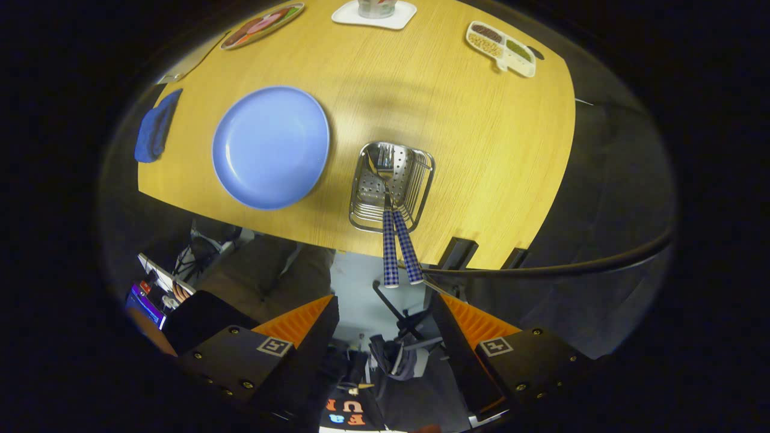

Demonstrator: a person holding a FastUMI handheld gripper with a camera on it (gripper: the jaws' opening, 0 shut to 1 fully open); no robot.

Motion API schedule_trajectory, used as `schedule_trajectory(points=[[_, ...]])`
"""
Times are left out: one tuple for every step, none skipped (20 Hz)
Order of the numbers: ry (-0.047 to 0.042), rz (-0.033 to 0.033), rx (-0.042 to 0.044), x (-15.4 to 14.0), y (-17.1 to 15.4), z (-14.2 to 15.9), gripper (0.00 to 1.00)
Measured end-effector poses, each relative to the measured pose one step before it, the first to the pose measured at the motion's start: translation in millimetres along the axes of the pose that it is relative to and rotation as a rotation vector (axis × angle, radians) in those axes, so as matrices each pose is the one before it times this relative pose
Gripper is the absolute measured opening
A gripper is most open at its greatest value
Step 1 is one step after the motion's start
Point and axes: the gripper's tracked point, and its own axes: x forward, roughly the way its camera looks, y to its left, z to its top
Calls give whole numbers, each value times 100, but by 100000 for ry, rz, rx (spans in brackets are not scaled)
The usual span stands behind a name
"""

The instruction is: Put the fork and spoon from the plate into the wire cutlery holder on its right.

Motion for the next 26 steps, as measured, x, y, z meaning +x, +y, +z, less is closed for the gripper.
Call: schedule_trajectory(points=[[-7601, -132, 1212, -191, 46, -76, 97], [-9347, -277, 1709, -452, -53, 358, 97], [-9618, 567, 2177, -607, 160, 375, 97], [-10462, 762, 3121, -655, 269, 536, 97], [-10704, 1287, 3669, -674, 280, 535, 97], [-11947, 1233, 3670, -561, 154, 684, 97], [-12147, 610, 4261, -526, -41, 710, 97], [-11495, 307, 4302, -316, -120, 665, 97], [-11595, -62, 3754, -294, -13, 718, 96], [-12583, -644, 4047, -667, -267, 1085, 96], [-10575, -1764, 3103, -758, -657, 860, 96], [-11165, -463, 1717, -1036, -297, 1138, 97], [-10993, 305, 1053, -807, -175, 1170, 98], [-8618, -1582, -146, -995, -412, 960, 98], [-5336, -864, -328, -453, -620, -364, 98], [-3199, -233, 554, -379, 230, -124, 98], [-2029, -409, -102, -287, 8, -136, 98], [-2278, -542, 61, -195, -106, -154, 98], [-1447, -201, -1169, -44, 80, 156, 98], [-2186, -25, -1032, -41, 141, 142, 98], [-1450, -72, -1416, -65, 12, 68, 98], [-309, 572, -425, 21, 35, 5, 98], [397, 686, -352, -131, 18, -43, 98], [49, 450, -135, -41, -83, 122, 98], [147, 59, 72, -91, -203, 183, 98], [167, -344, -154, -296, -262, 125, 98]])
